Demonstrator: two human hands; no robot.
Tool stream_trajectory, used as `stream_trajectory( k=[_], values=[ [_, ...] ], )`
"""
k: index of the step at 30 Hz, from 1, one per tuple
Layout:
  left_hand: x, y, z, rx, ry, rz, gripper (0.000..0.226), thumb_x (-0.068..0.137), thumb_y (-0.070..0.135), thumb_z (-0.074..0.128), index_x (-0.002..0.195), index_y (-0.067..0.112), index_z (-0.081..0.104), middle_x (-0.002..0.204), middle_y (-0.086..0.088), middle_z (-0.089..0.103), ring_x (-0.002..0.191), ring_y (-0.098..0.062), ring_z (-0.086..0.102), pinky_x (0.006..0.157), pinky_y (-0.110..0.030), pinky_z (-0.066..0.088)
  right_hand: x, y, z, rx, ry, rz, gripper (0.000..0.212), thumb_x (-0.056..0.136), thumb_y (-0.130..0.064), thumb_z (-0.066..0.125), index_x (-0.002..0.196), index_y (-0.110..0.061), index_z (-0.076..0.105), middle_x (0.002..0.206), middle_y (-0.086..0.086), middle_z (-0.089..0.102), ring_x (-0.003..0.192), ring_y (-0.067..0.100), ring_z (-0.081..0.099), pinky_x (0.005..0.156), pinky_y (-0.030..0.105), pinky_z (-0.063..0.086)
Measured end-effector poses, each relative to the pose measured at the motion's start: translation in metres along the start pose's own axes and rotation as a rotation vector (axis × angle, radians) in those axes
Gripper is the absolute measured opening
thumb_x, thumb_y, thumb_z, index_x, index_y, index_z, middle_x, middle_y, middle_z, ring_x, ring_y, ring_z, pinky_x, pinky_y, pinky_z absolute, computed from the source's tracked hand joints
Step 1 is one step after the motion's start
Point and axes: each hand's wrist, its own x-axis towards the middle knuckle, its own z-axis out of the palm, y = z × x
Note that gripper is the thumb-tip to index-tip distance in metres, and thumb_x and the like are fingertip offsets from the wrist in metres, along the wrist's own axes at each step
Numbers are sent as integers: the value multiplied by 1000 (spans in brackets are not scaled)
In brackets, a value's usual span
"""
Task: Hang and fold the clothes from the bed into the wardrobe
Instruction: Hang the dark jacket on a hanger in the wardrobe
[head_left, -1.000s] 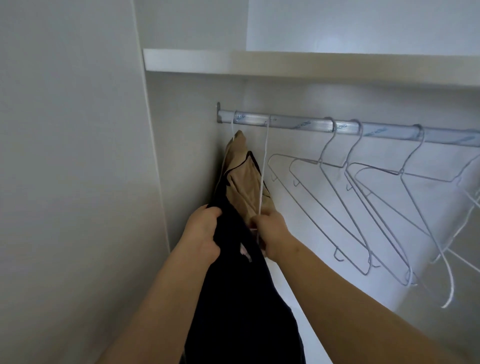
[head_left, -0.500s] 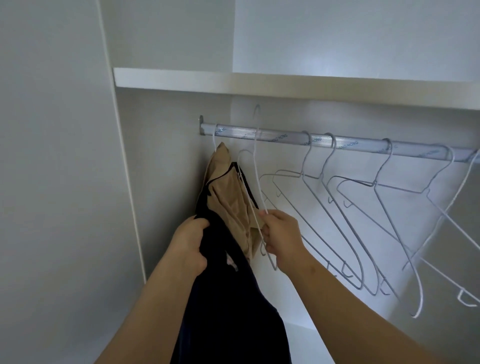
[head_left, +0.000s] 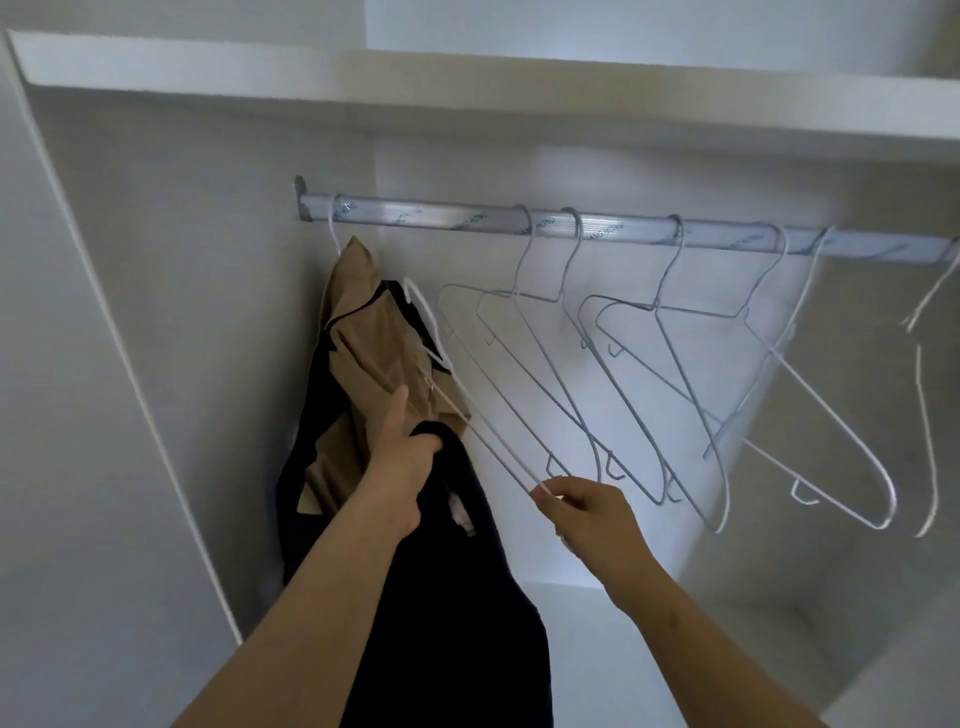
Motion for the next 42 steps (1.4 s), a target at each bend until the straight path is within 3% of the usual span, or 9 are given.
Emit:
stream_trajectory(
  k=[8, 14, 19, 22, 25, 28, 33, 39, 42],
  values=[
    [7, -6, 17, 53, -30, 37, 53, 95, -2, 38, 134, 32, 46, 139, -5, 42, 114, -26, 48, 100, -35, 41, -32, 23, -49, 3, -86, 61, 17, 84, -17, 65, 68, -17, 71, 49, -10, 50, 46, 3, 44, 46, 12, 36],
    [-2, -20, 26, 290, -55, 94, 32, 92, 3, 38, 79, 24, 58, 101, -10, 56, 85, -22, 53, 76, -33, 47, -44, 23, -52, -31, -124, 128, 24, 83, -5, 58, 70, -19, 72, 54, -5, 59, 47, 8, 47, 51, 17, 40],
    [-20, -46, 42, 467, -191, 201, 36, 84, -1, 42, 67, 28, 56, 87, -3, 59, 81, -18, 57, 62, -23, 42, -35, -1, -22, -236, -221, 71, 11, 79, -16, 59, 79, -27, 58, 57, -12, 58, 46, -1, 52, 52, 14, 43],
    [-25, -53, 40, 429, -187, 191, 41, 88, 2, 45, 106, 38, 53, 105, 3, 56, 84, -11, 55, 62, -17, 44, -24, -20, -10, 73, -148, 141, 12, 82, -19, 61, 74, -18, 52, 45, -9, 47, 35, 6, 35, 37, 18, 28],
    [-23, -45, 19, 237, 46, 181, 66, 91, 3, 47, 142, 35, 22, 134, -3, 41, 108, -20, 49, 87, -30, 44, -20, -20, -12, 168, -46, 173, 28, 84, -24, 63, 66, -20, 42, 42, -9, 33, 36, 8, 22, 35, 16, 19],
    [-18, -35, -1, 97, 164, 211, 57, 90, 3, 50, 139, 25, 28, 134, -9, 42, 109, -23, 48, 97, -37, 43, -25, -11, -11, 230, -9, 131, 34, 83, -16, 65, 64, -16, 37, 47, -5, 33, 43, 12, 27, 39, 17, 27],
    [-11, -28, -16, 184, 60, 119, 25, 89, 10, 56, 112, 17, 46, 110, -10, 54, 91, -24, 57, 79, -37, 51, -28, -10, -1, 295, -73, 28, 13, 88, -21, 61, 76, -17, 65, 51, -6, 51, 47, 7, 46, 50, 15, 43],
    [13, -16, -40, 382, -2, -104, 50, 98, 25, 37, 144, 10, 26, 138, -15, 41, 122, -34, 44, 105, -43, 36, -26, -6, -20, 438, 72, 2, 29, 93, -11, 52, 69, -11, 69, 40, -5, 32, 35, 7, 24, 36, 14, 24],
    [24, -11, -52, 117, 124, -227, 50, 98, 27, 39, 144, 8, 30, 142, -18, 39, 126, -35, 41, 108, -44, 34, -25, -5, -22, 472, 78, 2, 35, 91, -10, 54, 58, -16, 66, 38, -6, 29, 34, 6, 22, 35, 13, 21]
  ],
)
